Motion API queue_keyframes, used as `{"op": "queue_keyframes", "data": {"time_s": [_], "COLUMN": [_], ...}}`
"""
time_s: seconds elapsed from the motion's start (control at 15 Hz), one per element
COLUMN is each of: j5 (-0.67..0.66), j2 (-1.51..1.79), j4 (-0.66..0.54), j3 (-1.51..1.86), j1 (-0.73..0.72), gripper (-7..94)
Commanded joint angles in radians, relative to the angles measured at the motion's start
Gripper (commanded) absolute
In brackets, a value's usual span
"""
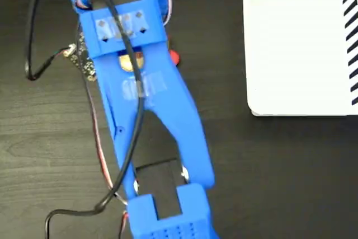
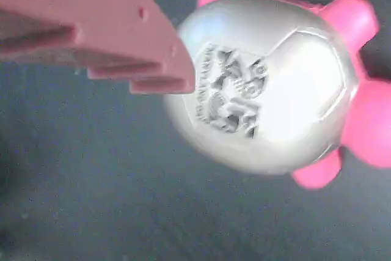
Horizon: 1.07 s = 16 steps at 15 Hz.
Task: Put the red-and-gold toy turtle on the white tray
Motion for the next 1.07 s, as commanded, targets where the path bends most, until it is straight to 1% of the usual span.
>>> {"op": "queue_keyframes", "data": {"time_s": [0.0, 0.2, 0.33, 0.4, 0.47, 0.53, 1.0], "j5": [-0.005, 0.014, 0.014, 0.014, 0.020, 0.028, 0.069], "j2": [0.081, 0.140, 0.183, 0.183, 0.178, 0.175, 0.000], "j4": [-0.041, -0.049, -0.098, -0.107, -0.107, -0.107, -0.092], "j3": [0.080, 0.219, 0.322, 0.331, 0.330, 0.321, 0.201], "j1": [0.032, 0.051, 0.055, 0.057, 0.061, 0.063, 0.072], "gripper": [51, 51, 51, 54, 63, 65, 65]}}
